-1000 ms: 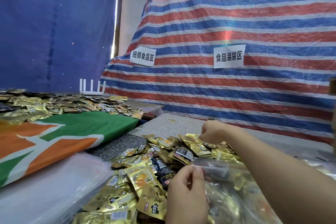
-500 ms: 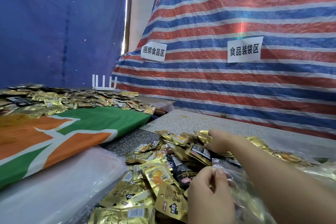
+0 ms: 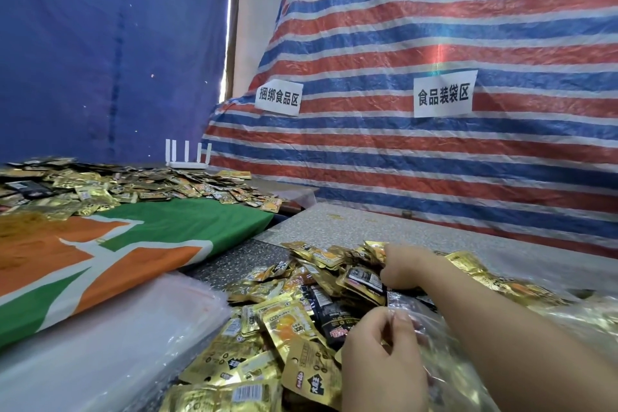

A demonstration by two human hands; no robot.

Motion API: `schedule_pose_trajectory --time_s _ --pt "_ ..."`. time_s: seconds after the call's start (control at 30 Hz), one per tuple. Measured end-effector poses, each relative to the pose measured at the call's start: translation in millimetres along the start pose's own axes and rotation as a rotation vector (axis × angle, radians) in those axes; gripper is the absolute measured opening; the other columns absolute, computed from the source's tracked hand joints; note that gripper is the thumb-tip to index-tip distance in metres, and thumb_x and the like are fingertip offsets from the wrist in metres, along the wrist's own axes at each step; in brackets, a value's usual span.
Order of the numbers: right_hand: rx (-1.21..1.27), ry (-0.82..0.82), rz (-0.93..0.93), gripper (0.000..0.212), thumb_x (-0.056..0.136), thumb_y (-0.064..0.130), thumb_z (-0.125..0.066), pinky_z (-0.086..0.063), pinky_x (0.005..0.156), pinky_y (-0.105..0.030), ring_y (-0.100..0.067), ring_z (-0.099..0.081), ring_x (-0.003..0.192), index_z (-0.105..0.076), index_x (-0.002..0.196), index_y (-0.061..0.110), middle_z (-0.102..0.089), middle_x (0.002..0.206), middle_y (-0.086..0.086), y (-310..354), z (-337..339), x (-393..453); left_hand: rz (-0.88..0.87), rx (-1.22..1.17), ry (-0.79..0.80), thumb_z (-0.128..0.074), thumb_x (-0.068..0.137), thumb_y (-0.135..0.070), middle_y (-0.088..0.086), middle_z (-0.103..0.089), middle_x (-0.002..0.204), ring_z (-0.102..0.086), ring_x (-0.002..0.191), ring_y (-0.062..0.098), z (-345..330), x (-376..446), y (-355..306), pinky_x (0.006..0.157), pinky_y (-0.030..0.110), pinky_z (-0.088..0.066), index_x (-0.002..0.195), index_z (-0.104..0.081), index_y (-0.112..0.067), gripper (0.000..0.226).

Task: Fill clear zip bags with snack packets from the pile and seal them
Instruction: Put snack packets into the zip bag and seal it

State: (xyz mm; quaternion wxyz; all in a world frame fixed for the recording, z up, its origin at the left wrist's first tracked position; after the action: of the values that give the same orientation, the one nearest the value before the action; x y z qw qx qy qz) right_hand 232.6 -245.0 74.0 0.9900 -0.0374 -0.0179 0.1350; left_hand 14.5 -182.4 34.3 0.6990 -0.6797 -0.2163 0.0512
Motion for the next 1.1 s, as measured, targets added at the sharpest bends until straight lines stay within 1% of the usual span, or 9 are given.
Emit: schedule_pose_trajectory --time_s 0.13,0.23,0.33,0.43,0.6,0.77,0.9,0.97,1.1 --pt "-0.092 -0.039 0.036 0.049 0.095 0.04 -0.048 -0.048 0.098 -0.04 -0.026 -0.056 0.12 -0.048 0.137 0.015 -0.057 0.137 -0.008 -2.8 -2.7 -0.7 0.007 0.015 0.006 -0.047 0.1 -0.032 -0.007 -0.072 0.073 -0.065 0.061 0.021 -2.2 -0.8 1.0 0.064 0.027 -0.051 0.073 -0.065 -0.022 0.034" --pt "-0.134 -0.047 0.071 0.036 0.098 0.033 -0.052 -0.05 0.089 -0.035 -0.025 -0.06 0.109 -0.056 0.127 0.013 -0.062 0.125 -0.008 -4.5 -2.0 0.2 0.039 0.025 0.039 -0.045 0.1 -0.04 0.006 -0.072 0.07 -0.056 0.058 0.016 -4.1 -1.8 3.8 0.068 0.03 -0.051 0.08 -0.065 -0.02 0.035" --pt "-0.055 -0.11 0.042 0.012 0.093 0.027 -0.054 -0.047 0.063 -0.029 -0.016 -0.06 0.076 -0.06 0.089 0.018 -0.065 0.091 -0.003 -8.2 5.0 -0.6 0.071 0.017 0.064 -0.047 0.096 -0.055 0.002 -0.066 0.06 -0.055 0.055 0.011 -4.4 -2.5 2.0 0.06 0.022 -0.046 0.083 -0.066 -0.019 0.042" --pt "0.261 -0.245 -0.066 0.02 0.094 0.031 -0.05 -0.043 0.053 -0.027 -0.015 -0.059 0.069 -0.058 0.083 0.016 -0.063 0.08 -0.004 -24.6 13.9 -7.3 0.081 0.059 0.088 -0.054 0.089 -0.063 0.003 -0.068 0.067 -0.059 0.058 0.012 -3.4 -4.5 -0.6 0.062 0.023 -0.047 0.078 -0.067 -0.022 0.044" --pt "0.888 -0.437 -0.206 0.036 0.102 0.034 -0.04 -0.045 0.063 -0.032 -0.029 -0.062 0.078 -0.06 0.098 0.005 -0.065 0.091 -0.015 -65.1 38.7 -35.4 0.064 -0.033 0.131 -0.054 0.096 -0.045 0.006 -0.075 0.085 -0.054 0.041 0.005 -1.7 -7.9 -4.8 0.043 0.015 -0.041 0.076 -0.07 -0.019 0.037" --pt "1.705 -0.256 -0.19 0.038 0.102 0.028 -0.039 -0.052 0.088 -0.049 -0.028 -0.063 0.084 -0.051 0.133 0.01 -0.064 0.097 -0.012 -93.4 68.3 -89.7 0.003 -0.064 0.18 -0.057 0.097 -0.036 0.003 -0.069 0.065 -0.054 0.042 0.006 0.2 -9.2 -8.3 0.04 0.013 -0.038 0.076 -0.073 -0.011 0.036" --pt "1.887 -0.223 -0.047 0.025 0.103 0.022 -0.046 -0.053 0.067 -0.044 -0.026 -0.072 0.079 -0.057 0.124 0.013 -0.072 0.094 -0.009 -100.6 82.2 -145.8 -0.017 -0.075 0.187 -0.061 0.095 -0.033 0.008 -0.073 0.076 -0.056 0.044 0.004 -1.3 -10.9 -9.7 0.042 0.014 -0.039 0.069 -0.074 -0.018 0.033" --pt "1.954 -0.216 0.022 0.022 0.103 0.022 -0.047 -0.055 0.065 -0.043 -0.022 -0.075 0.074 -0.061 0.114 0.01 -0.075 0.085 -0.008 -105.0 81.6 -170.7 -0.027 -0.096 0.205 -0.062 0.095 -0.032 0.001 -0.075 0.079 -0.055 0.044 0.002 -2.7 -12.1 -11.0 0.043 0.014 -0.04 0.074 -0.075 -0.02 0.028" --pt "2.126 -0.241 0.224 0.033 0.091 0.021 -0.052 -0.062 0.069 -0.035 -0.022 -0.075 0.089 -0.06 0.118 0.003 -0.075 0.101 -0.013 -110.5 79.8 -203.5 -0.058 -0.139 0.272 -0.066 0.091 -0.033 -0.002 -0.076 0.082 -0.056 0.049 0.005 -5.5 -15.3 -15.3 0.045 0.014 -0.041 0.08 -0.077 -0.023 0.018"
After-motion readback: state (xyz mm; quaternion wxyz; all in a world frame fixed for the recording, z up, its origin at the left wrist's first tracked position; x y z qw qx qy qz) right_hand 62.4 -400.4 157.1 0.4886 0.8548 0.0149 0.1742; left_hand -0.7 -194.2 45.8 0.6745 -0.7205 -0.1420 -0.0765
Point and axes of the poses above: each hand's wrist, its own x-axis towards the middle knuckle, its own z-axis out of the back of the hand, y = z × x, the point moved 4 cm from there along x, towards the middle knuckle
